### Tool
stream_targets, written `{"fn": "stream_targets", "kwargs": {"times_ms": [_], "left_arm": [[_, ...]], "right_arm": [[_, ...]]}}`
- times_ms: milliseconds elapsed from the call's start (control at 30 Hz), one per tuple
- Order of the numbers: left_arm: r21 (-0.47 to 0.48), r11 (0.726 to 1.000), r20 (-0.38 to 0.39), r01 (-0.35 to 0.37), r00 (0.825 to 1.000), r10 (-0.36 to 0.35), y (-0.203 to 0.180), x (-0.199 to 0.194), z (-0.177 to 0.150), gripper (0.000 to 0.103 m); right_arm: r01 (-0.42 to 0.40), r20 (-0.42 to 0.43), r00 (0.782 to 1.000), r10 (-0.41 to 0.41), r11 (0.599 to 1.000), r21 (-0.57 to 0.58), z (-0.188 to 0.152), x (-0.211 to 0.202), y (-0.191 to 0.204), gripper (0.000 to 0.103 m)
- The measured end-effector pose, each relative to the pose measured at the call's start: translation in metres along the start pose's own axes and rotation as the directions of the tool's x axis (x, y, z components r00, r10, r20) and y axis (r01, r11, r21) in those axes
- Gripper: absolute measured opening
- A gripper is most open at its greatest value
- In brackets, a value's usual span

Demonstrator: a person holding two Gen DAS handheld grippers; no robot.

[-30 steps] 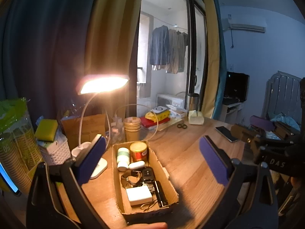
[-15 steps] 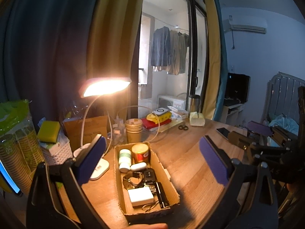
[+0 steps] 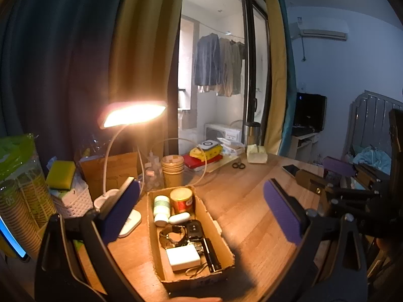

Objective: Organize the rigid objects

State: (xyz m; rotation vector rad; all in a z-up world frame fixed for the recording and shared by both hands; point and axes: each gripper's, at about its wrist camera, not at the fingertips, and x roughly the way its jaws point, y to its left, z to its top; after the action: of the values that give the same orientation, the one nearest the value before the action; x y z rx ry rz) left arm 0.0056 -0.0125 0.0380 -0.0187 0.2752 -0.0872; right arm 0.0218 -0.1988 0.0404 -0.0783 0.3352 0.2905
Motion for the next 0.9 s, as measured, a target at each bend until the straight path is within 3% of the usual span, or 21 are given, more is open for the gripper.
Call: {"fn": "stream_targets", "kwargs": {"times_ms": [900], "left_arm": [[-0.003, 1.0, 0.0, 0.008, 1.0, -0.008, -0.0024, -0.0011, 0.0002, 0.1]], "right_arm": [[-0.002, -0.006, 1.0, 0.002, 1.0, -0.003, -0.0025, 0.0001, 0.0005, 0.079]]}}
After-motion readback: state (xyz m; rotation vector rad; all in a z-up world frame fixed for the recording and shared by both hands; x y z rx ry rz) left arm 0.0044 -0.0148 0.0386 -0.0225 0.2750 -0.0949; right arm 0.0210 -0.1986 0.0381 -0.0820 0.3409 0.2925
